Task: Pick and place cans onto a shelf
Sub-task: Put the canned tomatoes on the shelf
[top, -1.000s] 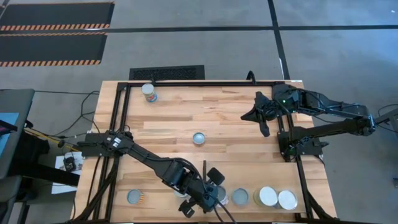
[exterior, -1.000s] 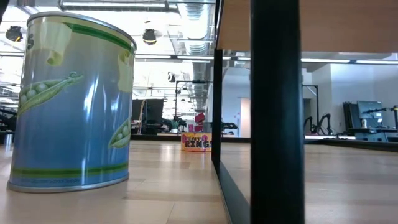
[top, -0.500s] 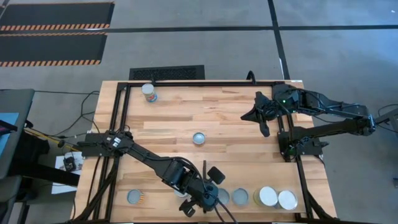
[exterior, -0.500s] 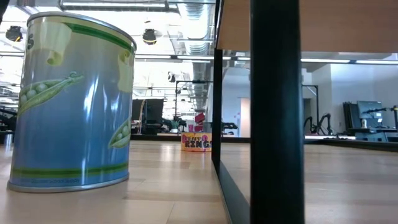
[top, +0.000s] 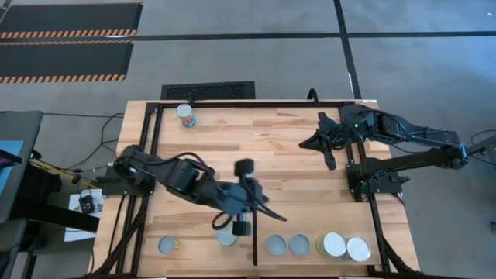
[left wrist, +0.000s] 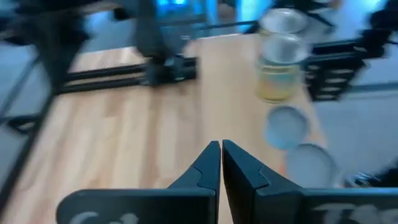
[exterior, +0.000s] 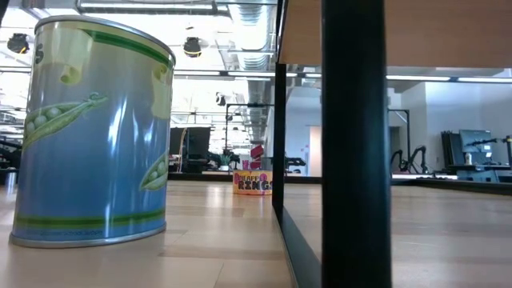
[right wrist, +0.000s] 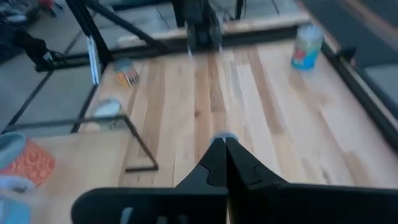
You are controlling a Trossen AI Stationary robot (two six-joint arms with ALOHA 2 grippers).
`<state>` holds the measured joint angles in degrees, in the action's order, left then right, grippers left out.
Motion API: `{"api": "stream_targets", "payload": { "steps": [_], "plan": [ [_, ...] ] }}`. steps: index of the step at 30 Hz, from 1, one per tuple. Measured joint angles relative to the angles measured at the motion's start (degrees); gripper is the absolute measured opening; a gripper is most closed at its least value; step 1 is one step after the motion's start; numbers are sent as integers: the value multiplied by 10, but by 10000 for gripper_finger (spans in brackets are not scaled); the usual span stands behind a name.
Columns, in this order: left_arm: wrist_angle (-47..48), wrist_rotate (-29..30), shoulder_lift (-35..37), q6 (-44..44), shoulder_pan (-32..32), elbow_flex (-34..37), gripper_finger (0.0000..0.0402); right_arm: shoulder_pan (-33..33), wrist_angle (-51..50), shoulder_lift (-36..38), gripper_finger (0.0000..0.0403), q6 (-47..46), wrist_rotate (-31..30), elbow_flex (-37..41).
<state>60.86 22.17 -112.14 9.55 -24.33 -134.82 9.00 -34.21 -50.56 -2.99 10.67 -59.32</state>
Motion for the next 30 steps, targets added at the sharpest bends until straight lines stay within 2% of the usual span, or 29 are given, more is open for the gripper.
{"api": "stream_targets", "payload": {
  "steps": [2,4,8,11,16,19,21,25,30],
  "plan": [
    [19,29,11,18,-4,15,3,-5,49,1,4,4,9,15],
    [22,37,22,32,-4,42,1,-9,99,0,4,1,31,35],
    [3,32,63,34,-1,129,0,-19,192,-4,3,-21,39,68],
    [-79,-26,119,5,12,237,0,-23,248,-6,3,-39,21,96],
    [-291,-157,248,-26,65,485,0,-23,331,-6,3,-69,-31,132],
    [-395,-204,326,-26,104,610,0,-22,346,-13,4,-81,-68,136],
    [-442,-220,370,-26,130,667,0,-22,343,-15,6,-98,-92,137],
    [-443,-206,441,-22,194,725,0,-22,344,-34,13,-140,-130,137],
    [-345,-178,492,32,299,734,0,-20,345,-67,29,-165,-151,137]
  ]
}}
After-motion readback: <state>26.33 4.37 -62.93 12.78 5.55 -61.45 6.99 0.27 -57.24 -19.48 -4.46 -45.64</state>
